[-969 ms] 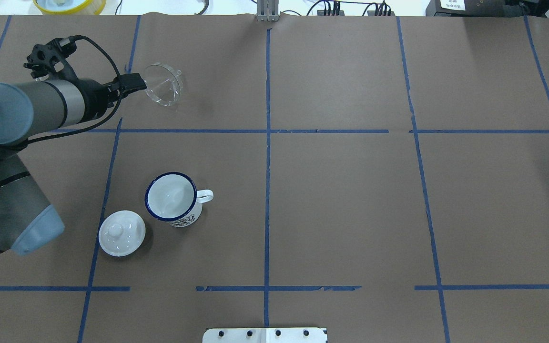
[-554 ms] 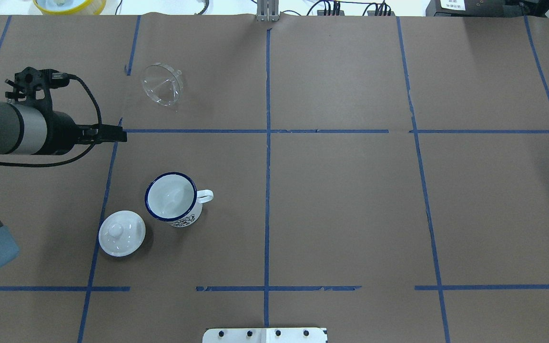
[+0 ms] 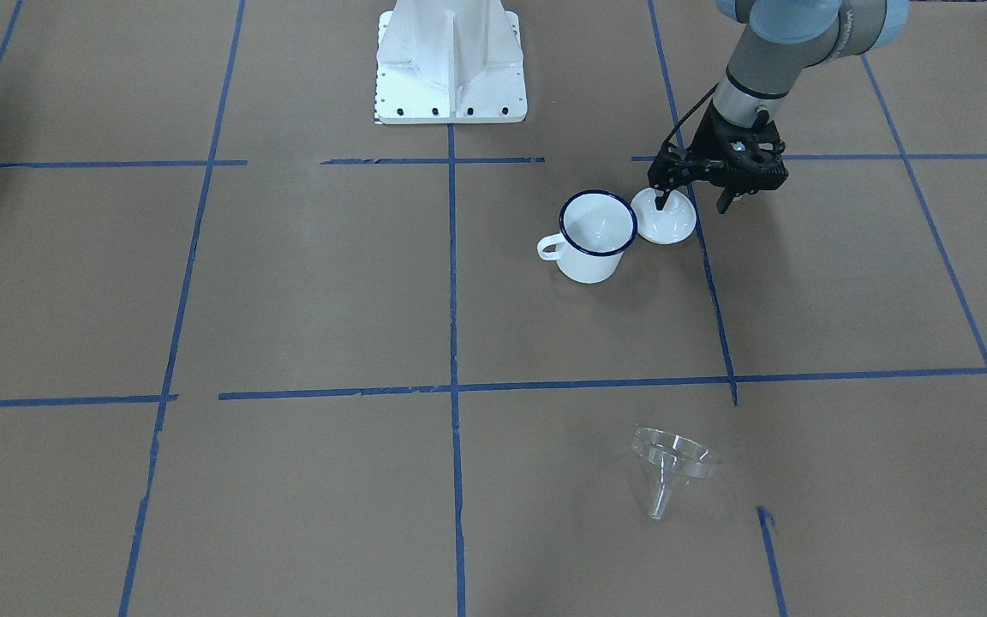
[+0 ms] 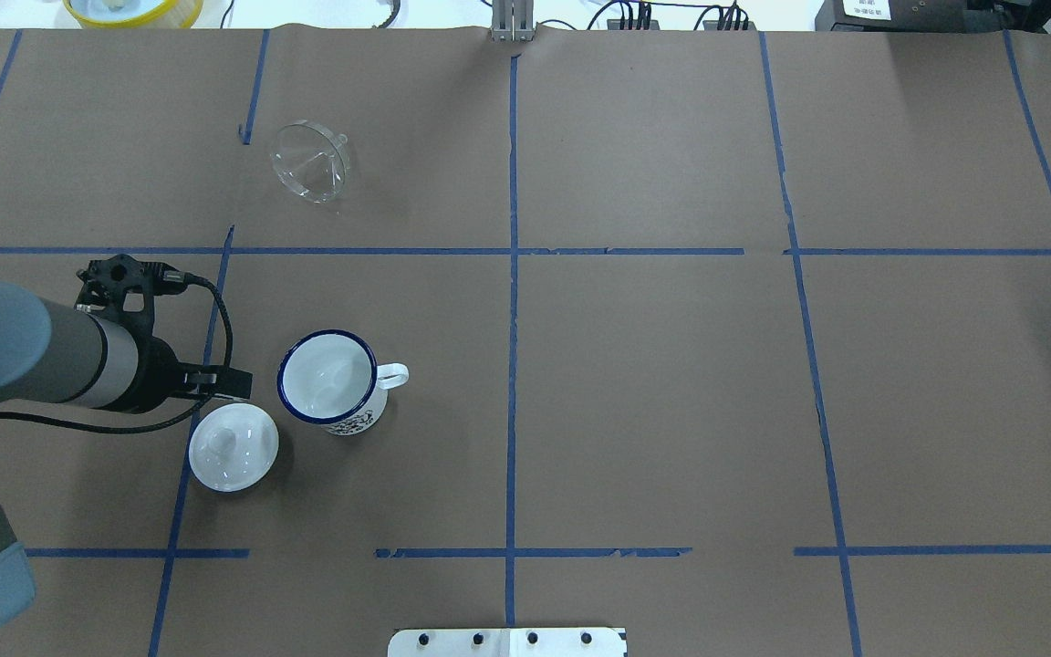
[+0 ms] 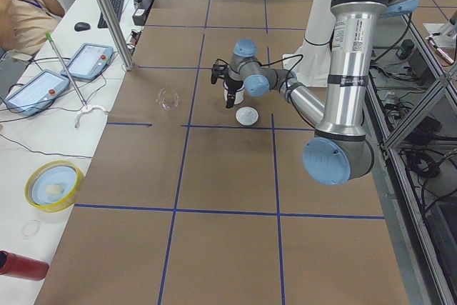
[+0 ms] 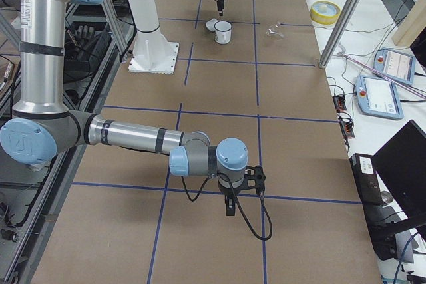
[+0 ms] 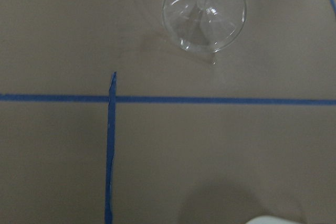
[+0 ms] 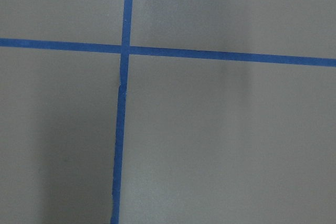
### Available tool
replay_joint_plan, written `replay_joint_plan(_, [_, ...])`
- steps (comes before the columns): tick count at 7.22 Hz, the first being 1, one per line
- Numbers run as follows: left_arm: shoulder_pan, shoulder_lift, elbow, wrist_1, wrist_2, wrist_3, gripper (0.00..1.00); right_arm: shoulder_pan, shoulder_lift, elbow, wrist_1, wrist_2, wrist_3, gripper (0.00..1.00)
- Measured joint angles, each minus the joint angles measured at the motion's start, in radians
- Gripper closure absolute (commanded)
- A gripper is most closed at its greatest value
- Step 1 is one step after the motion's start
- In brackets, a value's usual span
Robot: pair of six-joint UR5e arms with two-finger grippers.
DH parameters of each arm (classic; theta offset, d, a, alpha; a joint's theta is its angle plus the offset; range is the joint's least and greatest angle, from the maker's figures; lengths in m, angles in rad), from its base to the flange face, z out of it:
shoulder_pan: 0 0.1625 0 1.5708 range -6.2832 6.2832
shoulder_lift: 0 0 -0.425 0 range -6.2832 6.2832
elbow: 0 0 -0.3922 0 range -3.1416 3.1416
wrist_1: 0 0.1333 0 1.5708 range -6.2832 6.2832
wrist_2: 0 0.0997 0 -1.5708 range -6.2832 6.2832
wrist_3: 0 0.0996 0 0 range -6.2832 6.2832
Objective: Remove funnel from cup
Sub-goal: 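Lower the left gripper onto the white lid beside the mug and grasp it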
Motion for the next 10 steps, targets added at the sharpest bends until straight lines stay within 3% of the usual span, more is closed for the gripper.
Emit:
replay_joint_plan(3, [0.062,0.001,0.039,0.005,0.032,-0.033,0.03,0.000,0.000,0.000,0.000,0.000,0.000,0.00])
replay_joint_plan(4, [0.067,0.001,0.044,0.004,0.032,-0.030,0.10,0.000,0.000,0.000,0.000,0.000,0.000,0.00])
replay_joint_plan(5, [0.068,0.001,0.044,0.003,0.030,-0.028,0.36,0.000,0.000,0.000,0.000,0.000,0.000,0.00])
replay_joint_plan(10, [0.070,-0.001,0.040,0.003,0.016,-0.028,0.37,0.000,0.000,0.000,0.000,0.000,0.000,0.00])
